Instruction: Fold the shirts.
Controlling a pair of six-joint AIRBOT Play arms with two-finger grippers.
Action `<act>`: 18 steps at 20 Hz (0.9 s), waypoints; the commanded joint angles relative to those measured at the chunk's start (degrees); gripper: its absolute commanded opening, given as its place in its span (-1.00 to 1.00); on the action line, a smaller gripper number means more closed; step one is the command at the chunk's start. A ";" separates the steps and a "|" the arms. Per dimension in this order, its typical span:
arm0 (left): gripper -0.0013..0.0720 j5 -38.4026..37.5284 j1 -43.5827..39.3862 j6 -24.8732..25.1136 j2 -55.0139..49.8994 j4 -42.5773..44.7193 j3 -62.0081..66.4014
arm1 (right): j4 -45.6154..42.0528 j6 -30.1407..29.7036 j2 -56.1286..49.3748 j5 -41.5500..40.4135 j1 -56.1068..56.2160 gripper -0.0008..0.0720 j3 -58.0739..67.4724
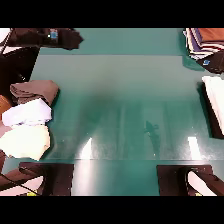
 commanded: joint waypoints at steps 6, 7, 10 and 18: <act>0.56 -6.08 18.58 -9.03 -0.13 25.27 -12.11 | 0.00 0.04 0.00 -0.48 0.07 -0.94 0.02; 0.56 -3.96 20.17 -9.18 -0.15 25.22 -15.93 | 0.00 0.04 0.00 -0.48 0.07 -0.94 0.02; 0.56 2.49 22.56 -9.18 -2.45 24.02 -26.25 | -0.02 0.04 0.00 -0.52 0.07 -0.94 0.02; -0.77 2.82 22.56 -9.31 -10.40 22.49 -27.98 | -0.02 0.04 -0.02 -0.81 0.07 -0.94 0.02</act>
